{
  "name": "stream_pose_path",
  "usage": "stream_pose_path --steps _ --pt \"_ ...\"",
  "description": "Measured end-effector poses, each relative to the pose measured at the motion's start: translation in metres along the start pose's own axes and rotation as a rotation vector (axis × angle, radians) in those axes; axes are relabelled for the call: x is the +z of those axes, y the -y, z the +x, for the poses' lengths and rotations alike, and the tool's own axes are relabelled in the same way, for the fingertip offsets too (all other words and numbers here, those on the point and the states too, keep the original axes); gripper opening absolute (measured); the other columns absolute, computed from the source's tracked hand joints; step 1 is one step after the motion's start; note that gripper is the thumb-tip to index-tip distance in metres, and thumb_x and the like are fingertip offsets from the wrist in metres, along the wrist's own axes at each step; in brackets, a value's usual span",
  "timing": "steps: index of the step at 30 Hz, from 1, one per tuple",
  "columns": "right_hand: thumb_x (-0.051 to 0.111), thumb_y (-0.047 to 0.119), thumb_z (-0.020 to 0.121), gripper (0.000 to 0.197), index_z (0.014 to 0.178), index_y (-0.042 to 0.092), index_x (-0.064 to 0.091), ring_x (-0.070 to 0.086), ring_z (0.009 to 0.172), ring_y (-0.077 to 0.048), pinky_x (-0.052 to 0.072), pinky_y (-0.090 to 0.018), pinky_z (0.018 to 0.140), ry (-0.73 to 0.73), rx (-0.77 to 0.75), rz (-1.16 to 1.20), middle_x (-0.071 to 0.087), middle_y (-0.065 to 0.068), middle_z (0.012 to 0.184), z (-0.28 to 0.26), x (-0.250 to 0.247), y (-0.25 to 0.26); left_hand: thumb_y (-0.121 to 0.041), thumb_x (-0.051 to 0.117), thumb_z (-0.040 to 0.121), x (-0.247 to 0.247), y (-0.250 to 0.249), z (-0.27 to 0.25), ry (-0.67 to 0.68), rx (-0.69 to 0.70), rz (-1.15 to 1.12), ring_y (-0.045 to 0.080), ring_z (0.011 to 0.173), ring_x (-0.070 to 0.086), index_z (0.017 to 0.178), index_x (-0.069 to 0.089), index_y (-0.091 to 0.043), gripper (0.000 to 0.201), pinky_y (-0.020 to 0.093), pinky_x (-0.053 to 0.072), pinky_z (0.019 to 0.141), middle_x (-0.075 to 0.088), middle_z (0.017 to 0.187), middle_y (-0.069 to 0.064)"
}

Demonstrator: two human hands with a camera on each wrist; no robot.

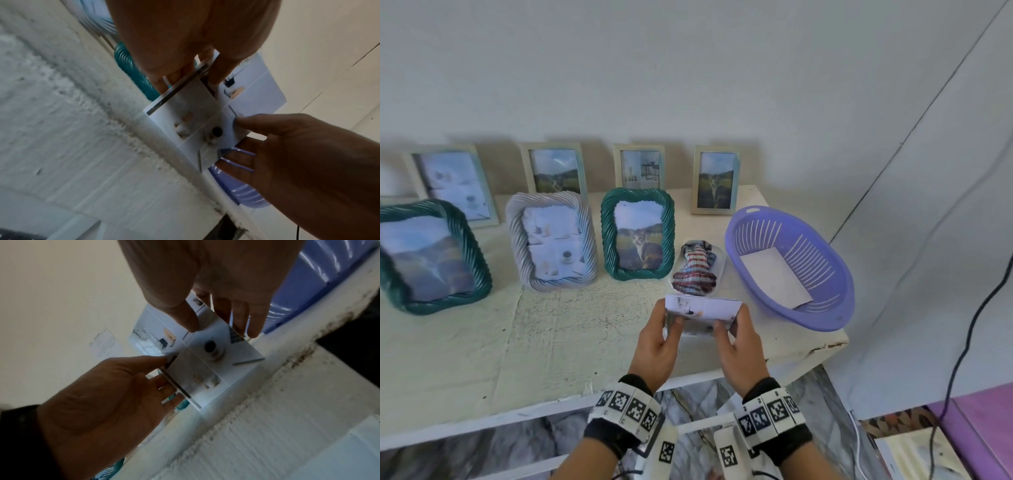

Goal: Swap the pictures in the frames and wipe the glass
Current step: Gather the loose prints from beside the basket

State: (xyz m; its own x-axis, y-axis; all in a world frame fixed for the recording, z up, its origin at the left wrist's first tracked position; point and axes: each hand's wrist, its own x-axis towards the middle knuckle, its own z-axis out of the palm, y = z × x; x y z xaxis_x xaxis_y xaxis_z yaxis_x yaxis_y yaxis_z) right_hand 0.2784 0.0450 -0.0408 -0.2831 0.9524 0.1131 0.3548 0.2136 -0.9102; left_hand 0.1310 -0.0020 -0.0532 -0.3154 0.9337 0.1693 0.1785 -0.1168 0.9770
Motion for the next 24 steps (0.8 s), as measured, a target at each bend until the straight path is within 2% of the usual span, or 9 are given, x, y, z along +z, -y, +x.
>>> stream_pose_path --steps 2,6,9,13,15,16,18,21,24 --pt "0.048 0.017 0.099 0.030 0.127 0.021 0.040 0.060 0.106 -0.008 0.049 -0.024 0.090 0.019 0.030 -0.007 0.062 0.004 0.118 0.002 0.005 -0.006 -0.025 0.045 0.094 0.004 0.003 0.000 0.013 -0.052 0.016 0.006 0.111 0.059 0.126 0.049 -0.025 0.032 0.021 0.047 0.094 0.064 0.116 -0.012" --pt "0.044 0.013 0.100 0.029 0.123 0.025 0.033 0.061 0.092 -0.006 0.046 -0.015 0.076 0.037 0.053 -0.032 0.062 0.001 0.110 0.006 0.013 -0.010 -0.042 0.052 0.084 0.012 0.005 0.001 0.007 -0.129 0.104 -0.002 0.110 0.056 0.132 0.041 -0.029 0.050 0.009 0.043 0.087 0.060 0.120 -0.015" --pt "0.046 0.009 0.098 0.027 0.115 0.027 0.036 0.060 0.079 0.001 0.041 -0.010 0.064 0.014 0.024 -0.054 0.065 0.001 0.098 0.007 0.004 -0.004 -0.042 0.057 0.082 0.016 -0.003 0.004 -0.005 -0.134 0.092 -0.005 0.101 0.060 0.124 0.046 -0.030 0.045 0.011 0.046 0.080 0.063 0.111 -0.020" --pt "0.049 0.012 0.098 0.028 0.114 0.033 0.040 0.063 0.080 -0.006 0.050 -0.022 0.067 0.022 -0.058 -0.051 0.066 0.006 0.093 0.011 -0.035 0.021 -0.040 0.056 0.090 0.024 -0.029 0.016 0.048 -0.110 0.012 -0.005 0.097 0.062 0.125 0.051 -0.026 0.038 0.012 0.047 0.078 0.068 0.106 -0.016" --pt "0.048 0.011 0.098 0.024 0.114 0.029 0.041 0.067 0.082 -0.006 0.055 -0.029 0.071 0.074 -0.042 -0.025 0.068 0.004 0.090 0.021 -0.065 0.037 -0.046 0.052 0.092 0.031 -0.039 0.025 0.102 -0.121 -0.069 0.002 0.102 0.063 0.129 0.050 -0.031 0.040 0.020 0.050 0.084 0.068 0.111 -0.012" --pt "0.047 0.009 0.098 0.024 0.114 0.026 0.041 0.067 0.081 -0.003 0.055 -0.028 0.071 0.091 -0.021 -0.029 0.067 0.005 0.090 0.030 -0.083 0.042 -0.046 0.050 0.095 0.035 -0.041 0.031 0.109 -0.137 -0.079 0.004 0.101 0.064 0.132 0.049 -0.031 0.040 0.024 0.051 0.085 0.068 0.110 -0.009" --pt "0.045 0.004 0.098 0.023 0.113 0.020 0.041 0.065 0.077 0.002 0.051 -0.026 0.072 0.089 0.017 -0.096 0.065 0.005 0.090 0.054 -0.119 0.049 -0.041 0.048 0.098 0.044 -0.040 0.043 0.098 -0.165 -0.015 0.005 0.095 0.065 0.136 0.046 -0.027 0.040 0.020 0.050 0.080 0.066 0.107 -0.007" --pt "0.042 0.007 0.097 0.019 0.112 0.018 0.038 0.060 0.080 -0.009 0.044 -0.030 0.071 0.132 0.092 -0.316 0.063 -0.005 0.099 0.098 -0.162 0.052 -0.035 0.052 0.097 0.061 -0.036 0.058 0.137 -0.205 0.115 0.003 0.092 0.063 0.137 0.044 -0.022 0.043 0.008 0.046 0.068 0.061 0.106 -0.009" --pt "0.041 0.011 0.096 0.030 0.125 0.016 0.034 0.058 0.085 -0.022 0.043 -0.033 0.071 0.278 0.193 -0.552 0.060 -0.011 0.105 0.141 -0.177 0.041 -0.035 0.054 0.097 0.077 -0.033 0.067 0.177 -0.284 0.130 0.010 0.093 0.064 0.139 0.042 -0.018 0.047 0.009 0.045 0.064 0.062 0.106 -0.003"
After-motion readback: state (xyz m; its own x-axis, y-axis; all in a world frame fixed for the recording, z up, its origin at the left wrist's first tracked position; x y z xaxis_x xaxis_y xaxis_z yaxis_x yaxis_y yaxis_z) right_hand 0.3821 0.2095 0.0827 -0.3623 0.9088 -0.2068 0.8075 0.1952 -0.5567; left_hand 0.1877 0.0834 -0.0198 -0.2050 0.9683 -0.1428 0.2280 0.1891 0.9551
